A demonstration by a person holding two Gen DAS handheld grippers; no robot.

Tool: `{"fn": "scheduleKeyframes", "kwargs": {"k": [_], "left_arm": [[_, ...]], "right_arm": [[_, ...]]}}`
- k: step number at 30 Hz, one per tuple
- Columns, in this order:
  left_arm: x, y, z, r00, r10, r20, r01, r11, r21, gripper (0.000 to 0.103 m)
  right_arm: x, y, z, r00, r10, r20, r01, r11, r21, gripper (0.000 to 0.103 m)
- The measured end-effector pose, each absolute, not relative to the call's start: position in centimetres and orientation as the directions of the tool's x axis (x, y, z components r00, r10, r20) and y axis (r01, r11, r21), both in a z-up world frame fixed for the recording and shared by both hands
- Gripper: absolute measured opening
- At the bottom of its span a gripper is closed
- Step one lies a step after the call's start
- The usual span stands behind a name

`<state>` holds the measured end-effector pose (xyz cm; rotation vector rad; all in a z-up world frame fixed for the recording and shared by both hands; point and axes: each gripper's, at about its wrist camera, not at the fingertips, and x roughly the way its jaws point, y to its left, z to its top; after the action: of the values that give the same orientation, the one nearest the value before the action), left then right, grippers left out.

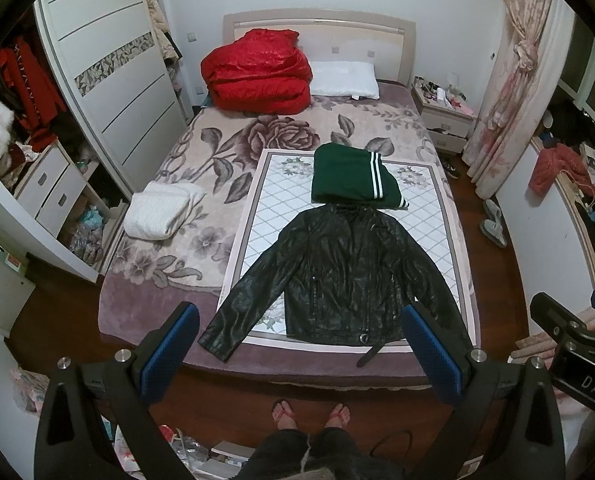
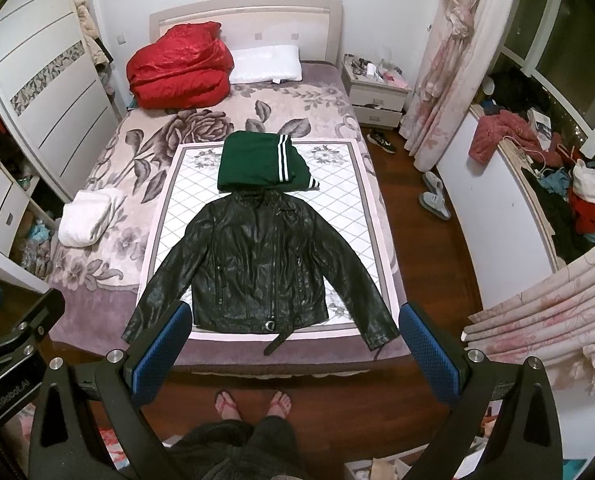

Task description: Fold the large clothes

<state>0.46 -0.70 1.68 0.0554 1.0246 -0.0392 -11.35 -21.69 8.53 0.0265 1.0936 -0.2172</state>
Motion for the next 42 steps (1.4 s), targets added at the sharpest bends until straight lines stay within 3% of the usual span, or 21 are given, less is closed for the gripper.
{"fn": "scheduleKeyframes", "kwargs": {"k": [13, 18, 42], "left_arm": [[1.0, -2.6, 2.7, 0.525, -0.008, -0.851, 0.054, 0.998, 0.024, 0.103], [1.1, -2.9, 3.0, 0.528, -0.011, -0.849, 0.054, 0.998, 0.021, 0.103], [0.9, -3.1, 3.1, 0.534, -0.016, -0.845, 0.053, 0.999, 0.014, 0.103]], "right_arm": [[-10.9, -21.9, 9.1, 0.445, -0.159, -0.881, 0.186, 0.979, -0.083, 0.103], [-9.4, -22.1, 12.3, 0.452, -0.156, -0.879, 0.182, 0.98, -0.08, 0.103], [-10.1, -22.0, 12.0, 0.458, -0.161, -0.874, 0.18, 0.98, -0.086, 0.103]]}}
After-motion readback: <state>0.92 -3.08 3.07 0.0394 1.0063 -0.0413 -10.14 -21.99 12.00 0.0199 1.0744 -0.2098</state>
